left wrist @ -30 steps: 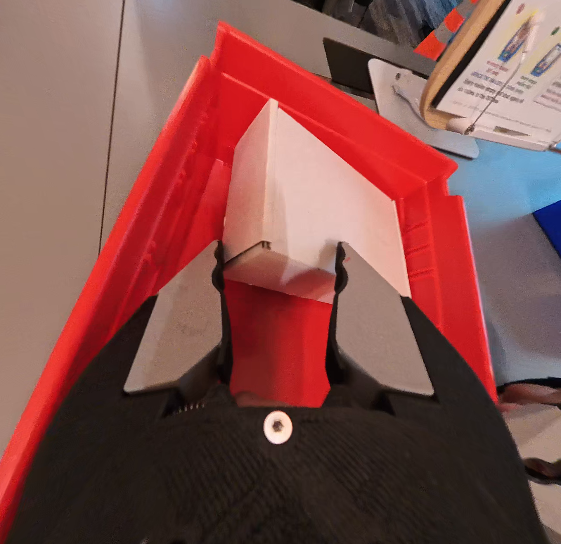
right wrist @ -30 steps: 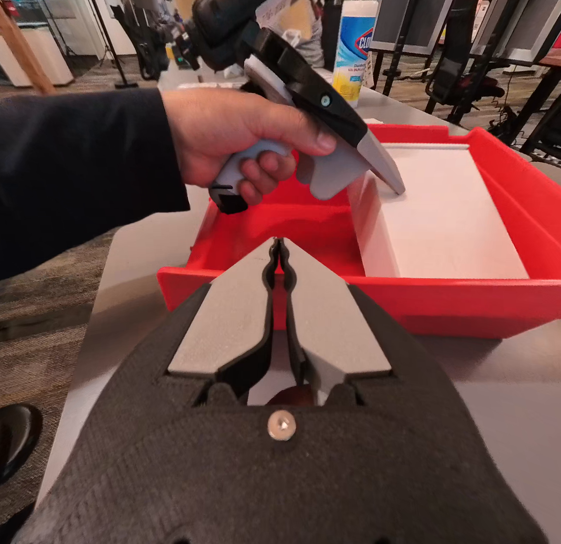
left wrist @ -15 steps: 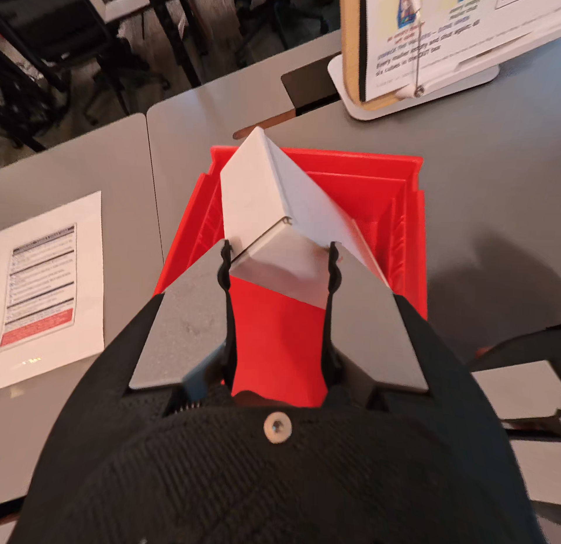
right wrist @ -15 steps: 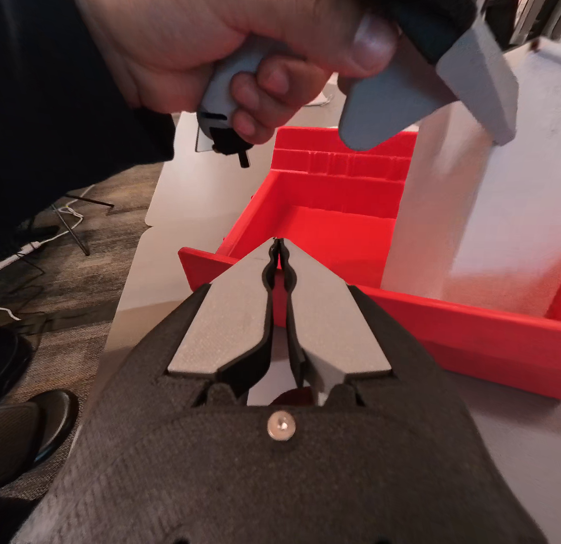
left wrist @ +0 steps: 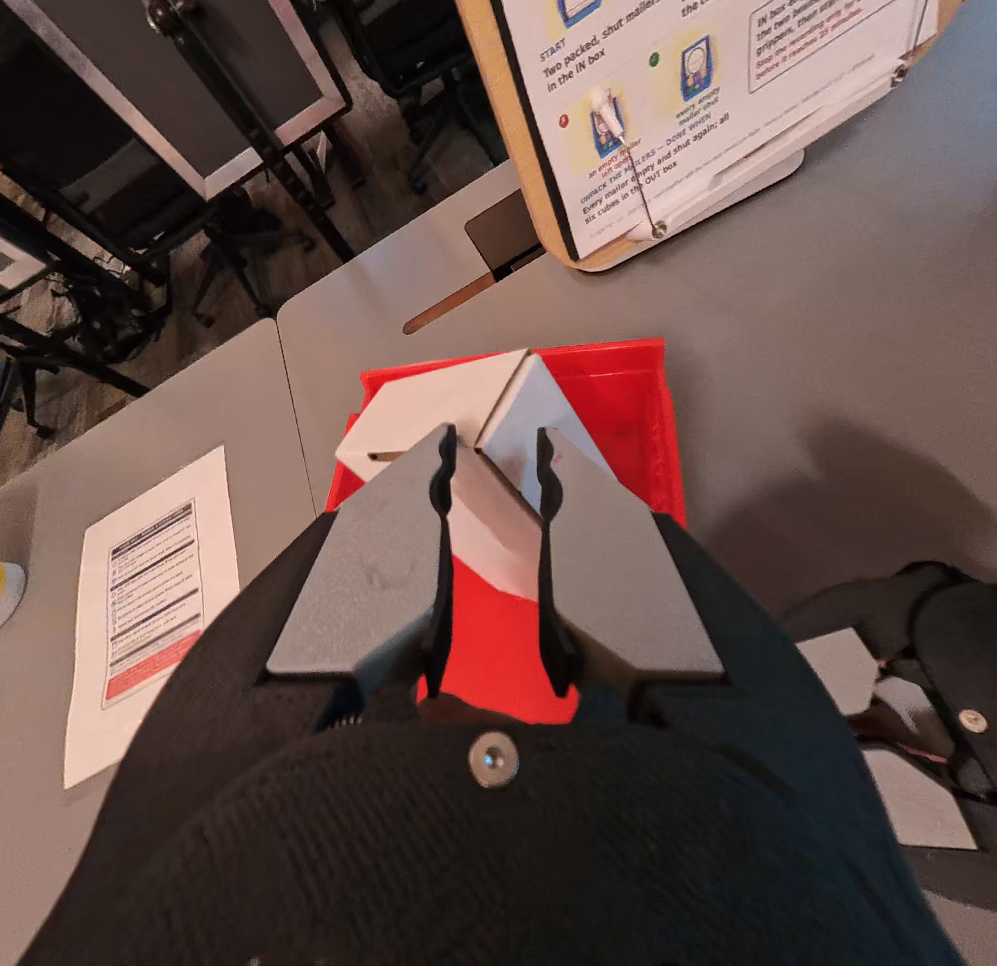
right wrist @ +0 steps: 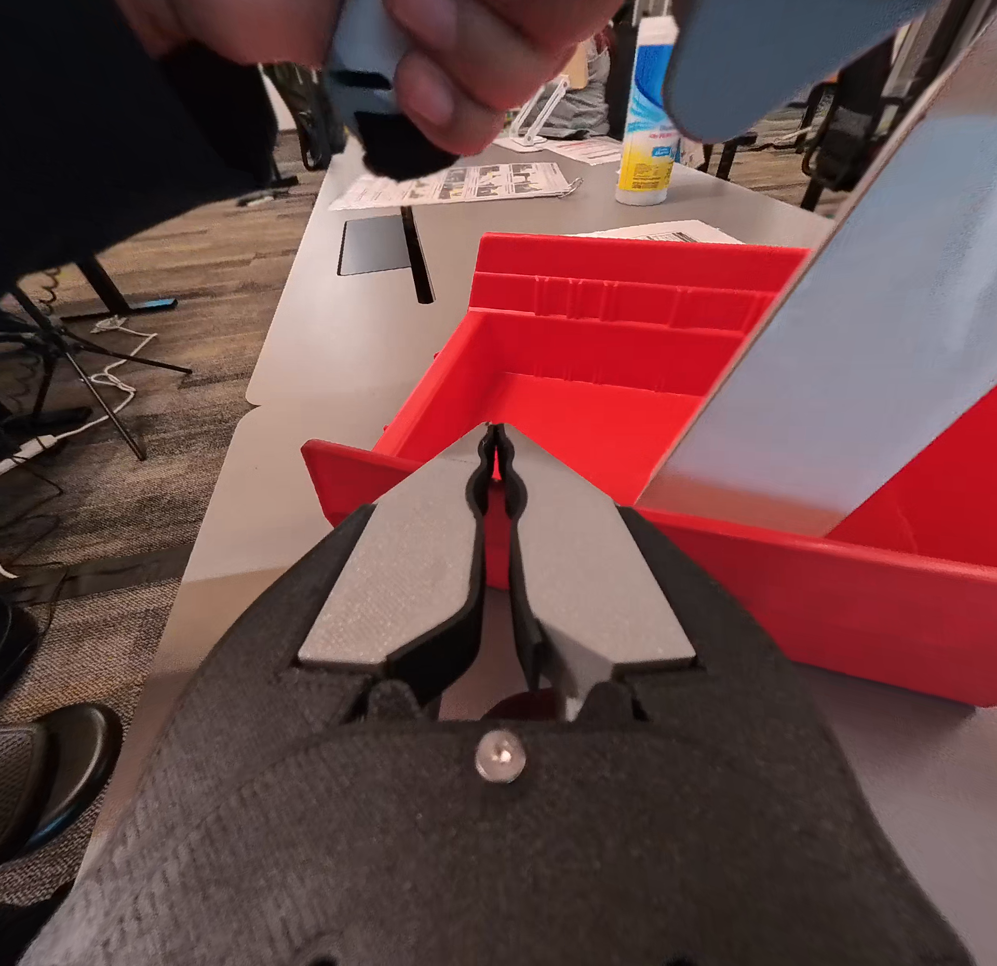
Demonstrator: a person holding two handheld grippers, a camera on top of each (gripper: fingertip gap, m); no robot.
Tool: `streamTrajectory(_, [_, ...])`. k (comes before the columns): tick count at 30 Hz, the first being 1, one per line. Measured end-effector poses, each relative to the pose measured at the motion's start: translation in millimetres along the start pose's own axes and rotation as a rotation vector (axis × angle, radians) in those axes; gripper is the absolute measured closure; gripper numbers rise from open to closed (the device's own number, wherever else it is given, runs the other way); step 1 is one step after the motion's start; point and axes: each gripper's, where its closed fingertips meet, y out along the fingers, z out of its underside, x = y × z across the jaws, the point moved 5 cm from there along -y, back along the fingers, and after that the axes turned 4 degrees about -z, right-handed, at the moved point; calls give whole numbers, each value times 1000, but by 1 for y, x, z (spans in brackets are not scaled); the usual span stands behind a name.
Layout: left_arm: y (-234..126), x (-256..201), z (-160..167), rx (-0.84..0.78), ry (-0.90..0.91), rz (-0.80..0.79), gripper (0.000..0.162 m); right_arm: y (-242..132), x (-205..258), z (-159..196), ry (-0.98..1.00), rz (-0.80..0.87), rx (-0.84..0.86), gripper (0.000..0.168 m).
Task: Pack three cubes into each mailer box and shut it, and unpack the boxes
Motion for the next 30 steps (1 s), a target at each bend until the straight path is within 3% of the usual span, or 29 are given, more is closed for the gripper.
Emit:
streamTrajectory(4, [22,5,4,125,102,-40,127,0,0,0,0,3,-5,168])
streamTrajectory(11, [44,13,-9,109,62,-19,126,0,0,0,4,1,-7,168])
streamTrajectory(16, [36,9,-5,102,114,-13,126,-1,0,0,7,6,1,168])
streamTrajectory(25, [14,24,20,97,474,-6,133,-3,0,1,5,13,-2,168])
streamTrajectory(27, [10,19,23,84,451,29,123,-3,0,1,4,12,-3,168])
streamTrajectory(30, [1,7,21,12,364,113,132,-3,0,1,3,16,-6,168])
